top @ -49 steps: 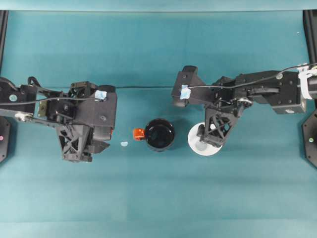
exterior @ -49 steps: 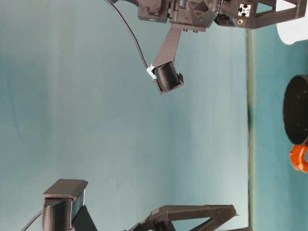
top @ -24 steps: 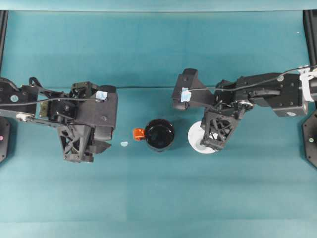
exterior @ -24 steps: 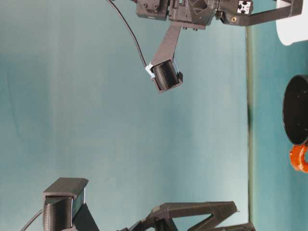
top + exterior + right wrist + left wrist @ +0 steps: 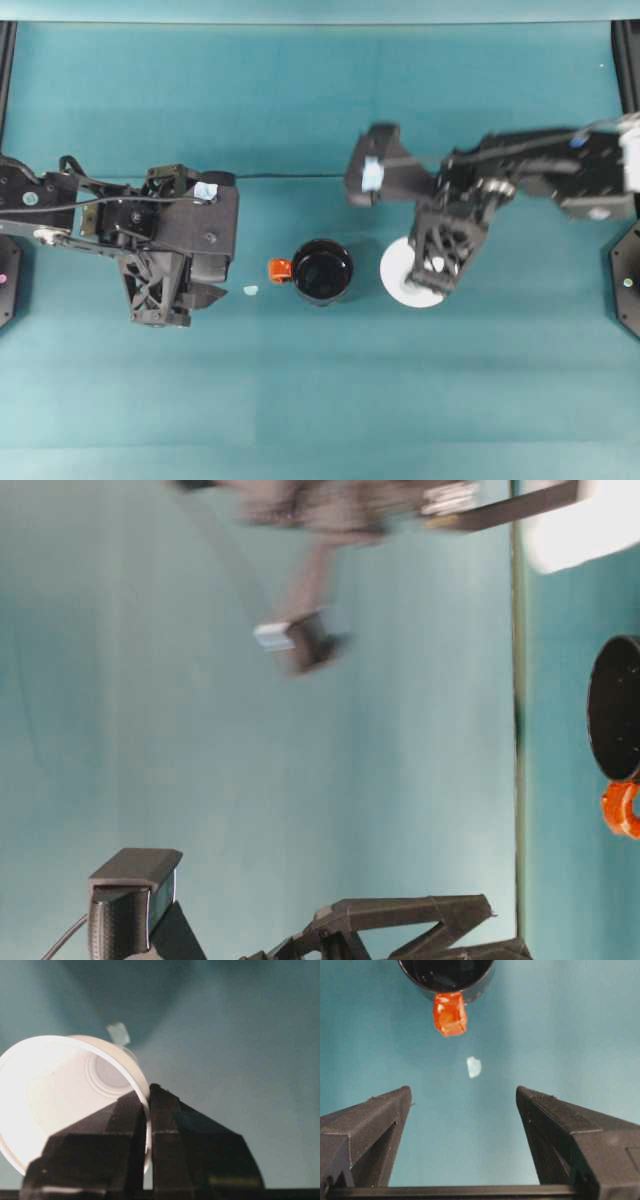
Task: Put the paper cup into the moved red handle cup holder.
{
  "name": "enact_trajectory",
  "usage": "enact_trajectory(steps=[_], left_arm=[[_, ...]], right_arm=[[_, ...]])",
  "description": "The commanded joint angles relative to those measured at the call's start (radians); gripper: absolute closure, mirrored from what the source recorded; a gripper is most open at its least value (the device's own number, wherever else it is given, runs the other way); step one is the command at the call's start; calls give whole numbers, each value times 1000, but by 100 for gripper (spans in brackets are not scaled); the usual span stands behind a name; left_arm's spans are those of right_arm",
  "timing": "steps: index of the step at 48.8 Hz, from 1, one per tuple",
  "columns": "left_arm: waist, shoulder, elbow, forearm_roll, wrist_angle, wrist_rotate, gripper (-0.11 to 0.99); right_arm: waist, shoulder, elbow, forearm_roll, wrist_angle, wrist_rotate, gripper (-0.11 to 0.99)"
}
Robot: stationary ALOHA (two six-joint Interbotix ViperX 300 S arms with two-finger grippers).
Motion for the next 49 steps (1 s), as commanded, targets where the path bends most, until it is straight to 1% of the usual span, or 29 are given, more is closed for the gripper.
enact_trajectory(steps=[1, 3, 10, 14, 16, 19, 22, 27, 28, 32, 33, 34, 42, 49], left_arm=[[2, -5, -14, 2, -6, -2, -1], [2, -5, -14, 2, -6, -2, -1], [2, -6, -12, 2, -8, -2, -1], [2, -8, -12, 3, -6, -2, -1], [2, -9, -11, 2, -6, -2, -1], [2, -9, -9, 2, -6, -2, -1], [2, -11, -6, 2, -3, -2, -1], [2, -12, 2, 3, -2, -2, -1], [2, -12, 3, 2, -3, -2, -1], [2, -15, 9, 2, -2, -2, -1], [2, -15, 9, 2, -2, -2, -1], [2, -17, 11, 3, -2, -2, -1], [2, -18, 12, 2, -2, -2, -1], [2, -18, 14, 2, -2, -2, -1]], right_arm=[[-8, -52, -80, -2, 49, -5, 98], [-11, -60, -104, -2, 69, -5, 98], [-12, -58, -179, -3, 127, -5, 98], [-12, -43, -209, -2, 141, -5, 98], [-12, -31, -222, -3, 138, -5, 98], [-14, -18, -236, -8, 126, -5, 98], [-14, -6, -249, -15, 98, -5, 98], [-14, 20, -267, -15, 49, -3, 98], [-14, 26, -268, -15, 41, -3, 98], [-14, 49, -278, -17, 20, 0, 98], [-14, 55, -281, -15, 17, 0, 98], [-12, 61, -282, -15, 14, 2, 98], [0, 114, -293, -17, -8, 8, 98], [5, 144, -299, -15, -51, 8, 98]])
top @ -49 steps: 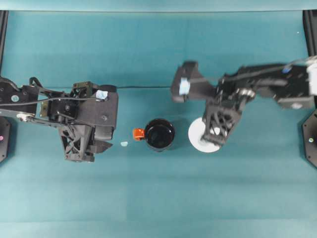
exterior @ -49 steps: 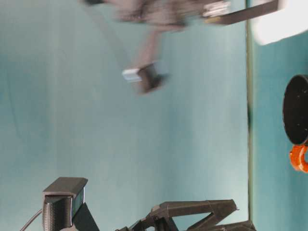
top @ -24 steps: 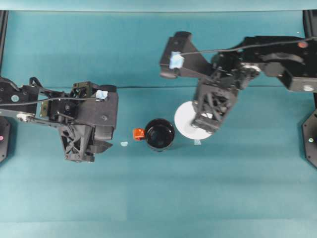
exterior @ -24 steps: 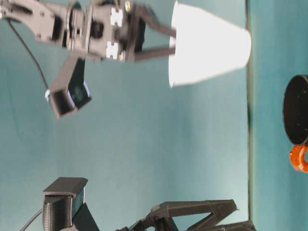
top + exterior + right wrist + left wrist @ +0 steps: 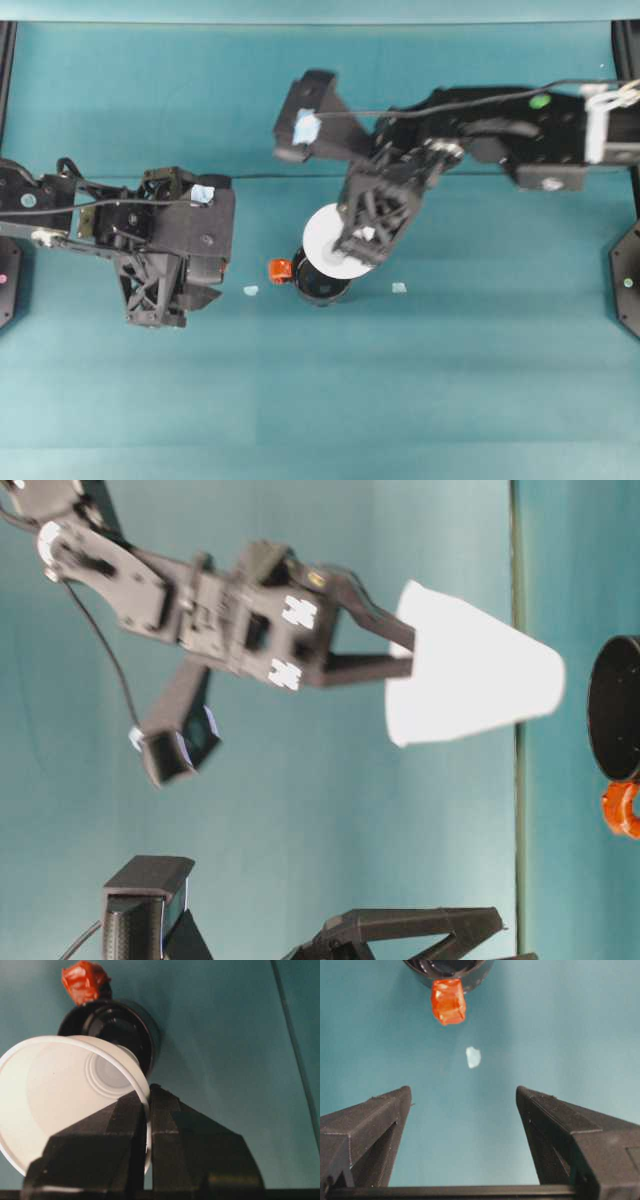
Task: Put the paper cup into the moved red handle cup holder.
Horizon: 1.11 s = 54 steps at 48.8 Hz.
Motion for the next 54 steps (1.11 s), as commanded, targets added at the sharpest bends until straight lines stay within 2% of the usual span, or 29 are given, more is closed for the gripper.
enact_trajectory(steps=[1, 7, 16, 20, 28, 33, 54], left_arm=[[2, -12, -8, 2, -3, -2, -1], [2, -12, -8, 2, -3, -2, -1], [2, -20, 2, 2, -3, -2, -1], [2, -29, 9, 3, -3, -2, -1], [2, -37, 20, 2, -2, -2, -1], [3, -43, 26, 2, -2, -2, -1], [8, -51, 34, 2, -2, -2, -1]], right_arm=[[6, 9, -20, 0, -29, 6, 98], [12, 35, -21, 0, -44, 5, 98], [43, 86, -20, -3, -48, 2, 98], [49, 101, -20, -9, -48, 3, 98], [51, 121, -20, -31, -60, 3, 98], [51, 127, -20, -37, -64, 3, 98], [48, 130, -20, -37, -63, -6, 98]])
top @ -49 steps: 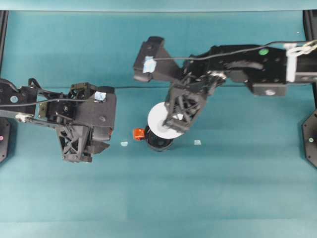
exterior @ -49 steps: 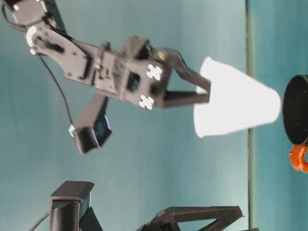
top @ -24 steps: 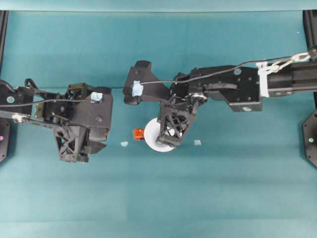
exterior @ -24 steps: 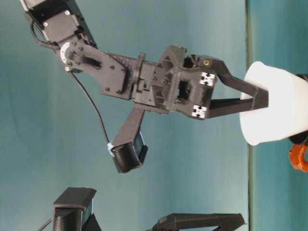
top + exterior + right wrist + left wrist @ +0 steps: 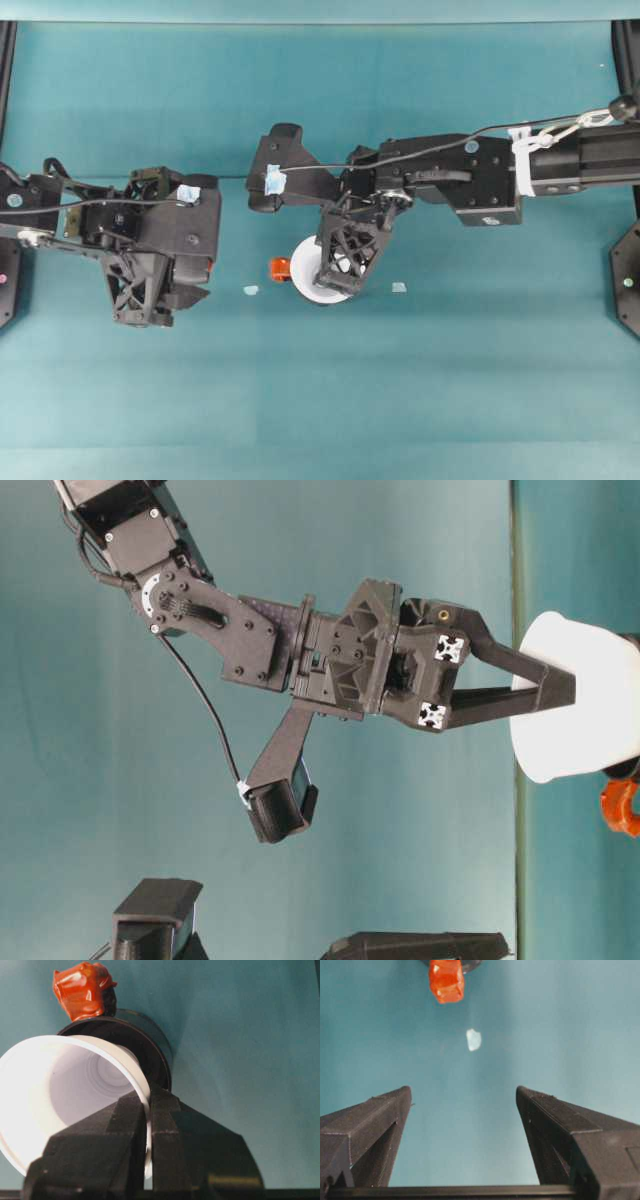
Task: Put the paper cup into the moved red handle cup holder.
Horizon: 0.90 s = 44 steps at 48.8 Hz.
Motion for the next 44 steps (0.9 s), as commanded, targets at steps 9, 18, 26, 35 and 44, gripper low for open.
enact_trajectory(steps=[9, 18, 26, 35, 44], left_arm=[[6, -14, -11, 2, -5, 0, -1], [6, -14, -5, 2, -5, -2, -1], [12, -14, -6, 2, -5, -2, -1], [12, -14, -6, 2, -5, -2, -1], [12, -14, -5, 2, -5, -38, -1]], right_arm=[[2, -6, -12, -2, -3, -5, 96], [2, -6, -12, 0, -18, -3, 84], [12, -6, -12, 2, -18, 5, 46], [17, -8, -12, -2, -25, 0, -2], [17, -14, -12, -2, -40, 0, 1]])
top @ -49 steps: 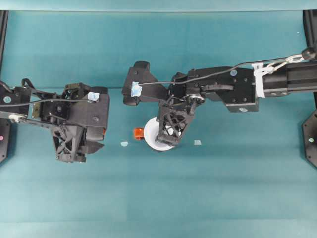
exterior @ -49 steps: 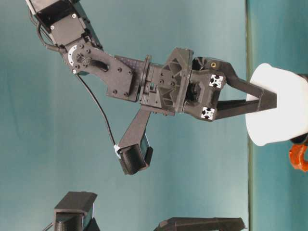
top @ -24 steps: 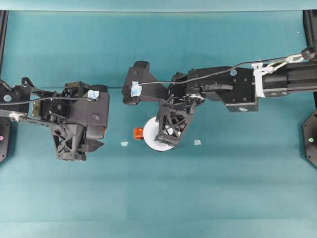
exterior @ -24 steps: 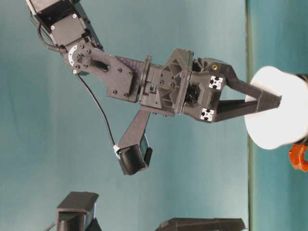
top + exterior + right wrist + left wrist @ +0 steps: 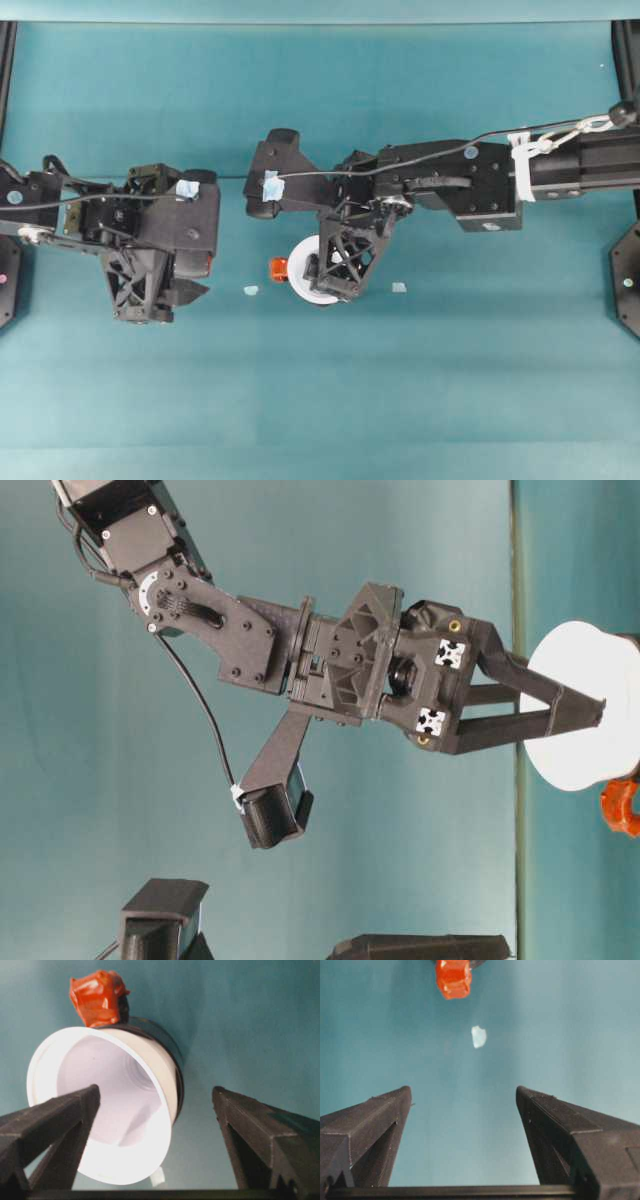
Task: Put the paper cup into the moved red handle cup holder.
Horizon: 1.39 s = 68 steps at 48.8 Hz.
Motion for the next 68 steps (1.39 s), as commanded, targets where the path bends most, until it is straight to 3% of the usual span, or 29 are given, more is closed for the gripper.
enact_trajectory(steps=[1, 7, 16, 20, 39, 50, 68], left_arm=[[0, -12, -9, 0, -5, -20, -1], [0, -18, -6, 2, -5, -38, -1], [-3, -28, -3, 2, -6, -37, -1], [-2, -31, -3, 2, -8, -32, -1], [-3, -48, -2, 2, -8, -34, -1], [-3, -78, 15, 2, -8, -38, -1], [-8, -107, 18, 2, -3, -35, -1]], right_arm=[[3, -15, -14, -2, -12, -2, 1], [3, -35, -14, -12, -18, -2, 1], [6, -103, -14, -46, -15, -2, 1], [8, -146, -9, -54, -18, -2, 1], [37, -367, 117, -55, -109, -32, 1], [43, -465, 215, -55, -163, -35, 1], [44, -565, 281, -54, -160, -34, 1]])
